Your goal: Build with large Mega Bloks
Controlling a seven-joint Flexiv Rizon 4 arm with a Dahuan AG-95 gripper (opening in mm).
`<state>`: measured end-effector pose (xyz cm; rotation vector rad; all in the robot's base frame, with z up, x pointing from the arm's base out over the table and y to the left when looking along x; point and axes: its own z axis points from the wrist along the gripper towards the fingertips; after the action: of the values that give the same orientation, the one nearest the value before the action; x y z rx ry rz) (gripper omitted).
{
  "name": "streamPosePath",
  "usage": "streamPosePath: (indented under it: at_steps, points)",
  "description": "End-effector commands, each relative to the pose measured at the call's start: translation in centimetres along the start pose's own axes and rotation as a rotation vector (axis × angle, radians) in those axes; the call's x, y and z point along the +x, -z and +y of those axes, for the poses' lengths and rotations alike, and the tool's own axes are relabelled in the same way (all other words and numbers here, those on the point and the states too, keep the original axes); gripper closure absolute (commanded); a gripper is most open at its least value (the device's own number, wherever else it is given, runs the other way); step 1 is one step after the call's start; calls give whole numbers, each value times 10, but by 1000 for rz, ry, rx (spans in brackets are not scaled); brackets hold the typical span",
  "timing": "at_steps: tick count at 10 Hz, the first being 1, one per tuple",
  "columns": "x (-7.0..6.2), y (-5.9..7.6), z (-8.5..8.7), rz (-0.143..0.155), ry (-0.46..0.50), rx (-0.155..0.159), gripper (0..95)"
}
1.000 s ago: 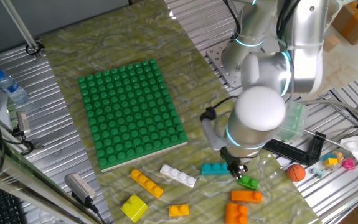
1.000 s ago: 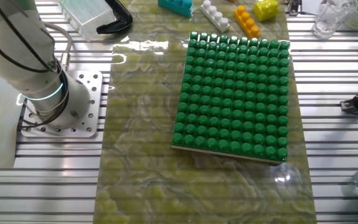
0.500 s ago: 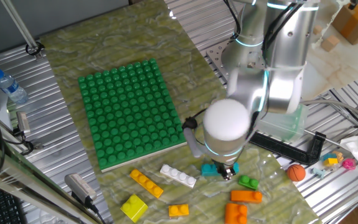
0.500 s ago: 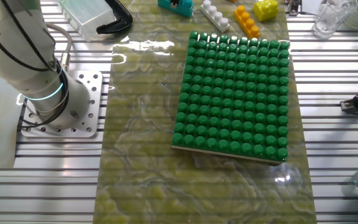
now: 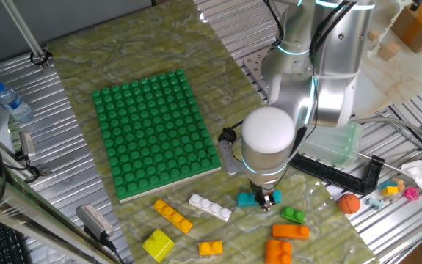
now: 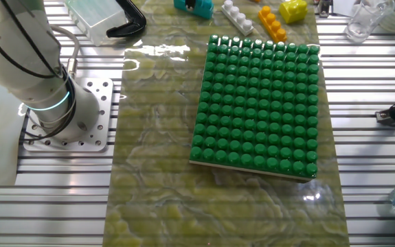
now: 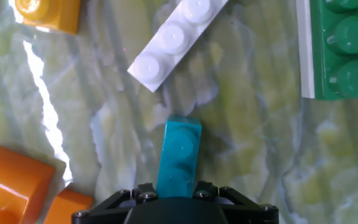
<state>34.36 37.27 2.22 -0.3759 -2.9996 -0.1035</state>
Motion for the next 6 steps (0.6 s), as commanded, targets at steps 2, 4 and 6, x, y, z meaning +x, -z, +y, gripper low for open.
streamPosePath:
  at_steps: [2, 4, 6]
  points:
    - [-1, 2, 0, 11, -2, -5, 760]
    - [-1, 3, 1, 4, -1, -10, 950]
    - [2, 10, 1, -25, 39, -16, 950]
